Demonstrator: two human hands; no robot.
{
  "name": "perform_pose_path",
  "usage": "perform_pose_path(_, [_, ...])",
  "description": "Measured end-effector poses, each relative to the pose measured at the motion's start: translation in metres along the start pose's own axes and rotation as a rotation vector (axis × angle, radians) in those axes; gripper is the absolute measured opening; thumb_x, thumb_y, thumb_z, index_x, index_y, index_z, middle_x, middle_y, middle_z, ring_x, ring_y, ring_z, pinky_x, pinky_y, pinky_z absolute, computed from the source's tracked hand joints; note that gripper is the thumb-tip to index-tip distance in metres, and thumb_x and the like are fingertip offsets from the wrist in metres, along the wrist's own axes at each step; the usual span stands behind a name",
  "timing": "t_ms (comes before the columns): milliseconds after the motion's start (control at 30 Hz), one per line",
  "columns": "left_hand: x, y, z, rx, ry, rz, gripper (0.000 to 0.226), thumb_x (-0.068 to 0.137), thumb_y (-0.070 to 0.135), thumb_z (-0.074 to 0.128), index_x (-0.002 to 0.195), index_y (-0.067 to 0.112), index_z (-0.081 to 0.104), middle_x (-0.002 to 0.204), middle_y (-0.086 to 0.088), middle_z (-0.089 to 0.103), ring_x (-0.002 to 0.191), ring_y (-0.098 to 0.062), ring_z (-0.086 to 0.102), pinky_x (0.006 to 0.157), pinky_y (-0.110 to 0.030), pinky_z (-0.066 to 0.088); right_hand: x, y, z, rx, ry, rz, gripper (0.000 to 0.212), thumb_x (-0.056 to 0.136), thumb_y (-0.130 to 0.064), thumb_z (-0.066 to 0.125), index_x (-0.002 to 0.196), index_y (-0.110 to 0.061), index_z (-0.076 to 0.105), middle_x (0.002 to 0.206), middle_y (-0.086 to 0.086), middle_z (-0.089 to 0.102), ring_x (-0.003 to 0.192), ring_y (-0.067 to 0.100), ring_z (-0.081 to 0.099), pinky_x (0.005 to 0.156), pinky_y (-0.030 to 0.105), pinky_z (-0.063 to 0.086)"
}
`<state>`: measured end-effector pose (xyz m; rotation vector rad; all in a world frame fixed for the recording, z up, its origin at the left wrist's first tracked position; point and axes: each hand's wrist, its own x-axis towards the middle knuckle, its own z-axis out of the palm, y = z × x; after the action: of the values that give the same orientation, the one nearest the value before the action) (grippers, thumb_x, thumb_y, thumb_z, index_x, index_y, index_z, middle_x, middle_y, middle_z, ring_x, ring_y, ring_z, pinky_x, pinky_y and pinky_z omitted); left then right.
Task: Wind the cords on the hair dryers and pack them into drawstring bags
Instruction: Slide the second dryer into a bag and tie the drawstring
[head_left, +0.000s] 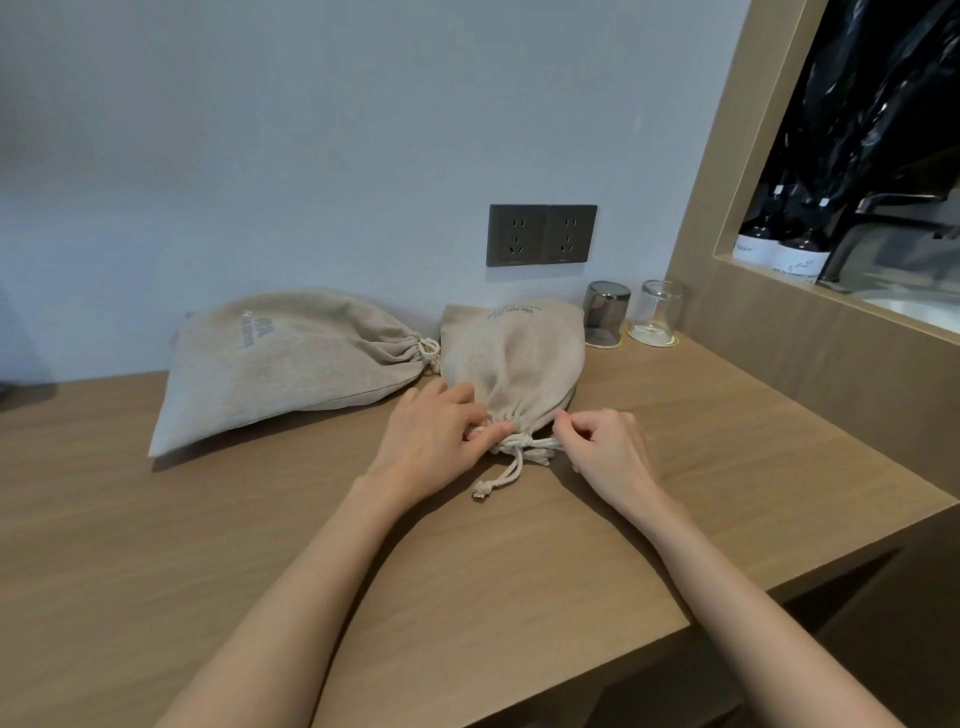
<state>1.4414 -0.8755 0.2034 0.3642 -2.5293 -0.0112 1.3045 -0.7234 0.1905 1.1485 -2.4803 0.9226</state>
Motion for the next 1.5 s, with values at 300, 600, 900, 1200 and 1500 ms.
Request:
perform_pose_path(300, [0.005, 0.015, -0.007, -1.374, -0.255, -0.598, 0.017, 0.091, 0.028, 0.059, 0.080, 0.015, 0.060, 0.074, 0.003, 0.061, 0.070, -0.009, 0.049, 0.067, -0.022, 0.037, 0.000, -0.007, -0.013, 0.940, -0.181, 0.279, 0.042, 0.090, -0.033, 0.061, 0.052, -0.017, 0.050, 0.057, -0.002, 0.042, 0.056, 0.008, 0.038, 0.060, 0.020, 0.034])
perform_pose_path(600, [0.012, 0.028, -0.011, -1.493, -0.207, -0.647, 0.026, 0.098, 0.026, 0.049, 0.074, 0.015, 0.047, 0.064, 0.002, 0.042, 0.050, -0.008, 0.031, 0.053, -0.021, 0.028, 0.004, -0.011, -0.020, 1.485, -0.337, 0.411, 0.025, 0.097, -0.025, 0.049, 0.076, -0.011, 0.054, 0.060, -0.004, 0.053, 0.044, 0.004, 0.034, 0.056, 0.018, 0.035])
perform_pose_path(900, [0.000, 0.030, -0.001, -0.468, -0.082, -0.370, 0.039, 0.093, 0.040, 0.048, 0.062, 0.020, 0.034, 0.058, 0.004, 0.046, 0.056, -0.015, 0.043, 0.055, -0.032, 0.035, -0.001, -0.016, -0.012, 0.895, -0.181, 0.261, 0.040, 0.098, -0.026, 0.050, 0.061, -0.016, 0.042, 0.046, -0.011, 0.036, 0.041, 0.004, 0.024, 0.041, 0.017, 0.021])
perform_pose_path(1200, [-0.002, 0.016, 0.003, -0.549, -0.146, -0.420, 0.039, 0.092, 0.039, 0.050, 0.060, 0.021, 0.036, 0.054, 0.006, 0.039, 0.055, -0.014, 0.038, 0.057, -0.030, 0.033, 0.002, -0.009, -0.008, 0.853, -0.174, 0.373, 0.042, 0.097, -0.028, 0.053, 0.058, -0.017, 0.040, 0.044, -0.013, 0.036, 0.043, 0.005, 0.025, 0.044, 0.021, 0.020])
perform_pose_path(1500, [-0.008, 0.024, -0.002, -0.997, -0.112, -0.467, 0.016, 0.092, 0.026, 0.058, 0.084, 0.015, 0.066, 0.077, 0.003, 0.071, 0.067, -0.005, 0.061, 0.067, -0.026, 0.047, 0.001, 0.008, -0.001, 0.718, -0.004, 0.331, 0.032, 0.092, -0.029, 0.057, 0.063, -0.019, 0.048, 0.055, -0.008, 0.049, 0.052, 0.011, 0.042, 0.058, 0.032, 0.035])
